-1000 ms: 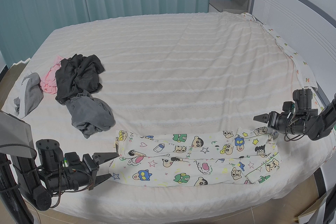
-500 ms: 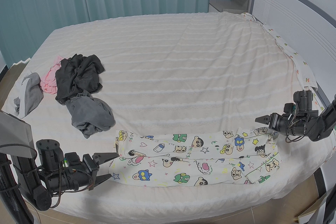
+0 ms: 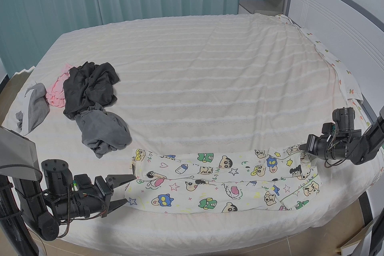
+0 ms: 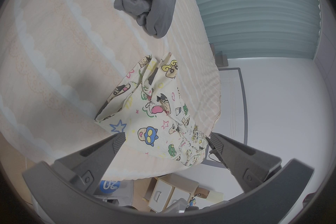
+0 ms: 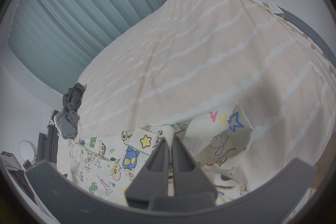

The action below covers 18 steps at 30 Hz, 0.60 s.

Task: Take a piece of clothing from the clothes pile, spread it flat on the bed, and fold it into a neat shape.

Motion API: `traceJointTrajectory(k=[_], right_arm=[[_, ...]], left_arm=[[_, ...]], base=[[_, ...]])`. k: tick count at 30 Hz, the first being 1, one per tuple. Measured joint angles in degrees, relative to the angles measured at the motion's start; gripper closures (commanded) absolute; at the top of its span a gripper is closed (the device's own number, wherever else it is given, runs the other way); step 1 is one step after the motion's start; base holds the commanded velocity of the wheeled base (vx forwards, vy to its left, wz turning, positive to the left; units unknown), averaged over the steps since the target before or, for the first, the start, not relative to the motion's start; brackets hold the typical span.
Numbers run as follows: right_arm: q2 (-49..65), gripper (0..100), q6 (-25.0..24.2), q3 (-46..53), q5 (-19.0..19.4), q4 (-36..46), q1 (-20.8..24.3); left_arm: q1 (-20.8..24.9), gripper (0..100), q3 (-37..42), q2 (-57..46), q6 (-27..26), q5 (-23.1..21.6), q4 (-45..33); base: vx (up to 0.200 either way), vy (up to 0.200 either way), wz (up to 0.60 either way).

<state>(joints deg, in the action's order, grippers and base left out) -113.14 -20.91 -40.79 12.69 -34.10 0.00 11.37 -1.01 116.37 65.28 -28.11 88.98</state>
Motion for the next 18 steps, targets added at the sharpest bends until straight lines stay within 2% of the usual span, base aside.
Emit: traceJointTrajectory(k=[8, 14, 15, 18], right_arm=[[2.56, 100, 0.16, 1.62, 0.02, 0.07, 0.71], [4.57, 100, 2.24, 3.45, -0.02, 0.22, 0.74], [4.51, 0, 2.41, 3.58, -0.07, 0.20, 0.51], [3.85, 0, 3.06, 3.74, -0.09, 0.02, -0.24]], left_arm=[[0.00, 0, 0.00, 0.00, 0.00, 0.00, 0.00], [0.00, 0, 0.00, 0.00, 0.00, 0.04, 0.00], [0.00, 0, 0.00, 0.00, 0.00, 0.06, 0.00], [0.00, 0, 0.00, 0.00, 0.05, 0.12, 0.00]], base=[[0.000, 0.000, 0.00], [0.000, 0.000, 0.00], [0.000, 0.000, 0.00], [0.000, 0.000, 0.00]])
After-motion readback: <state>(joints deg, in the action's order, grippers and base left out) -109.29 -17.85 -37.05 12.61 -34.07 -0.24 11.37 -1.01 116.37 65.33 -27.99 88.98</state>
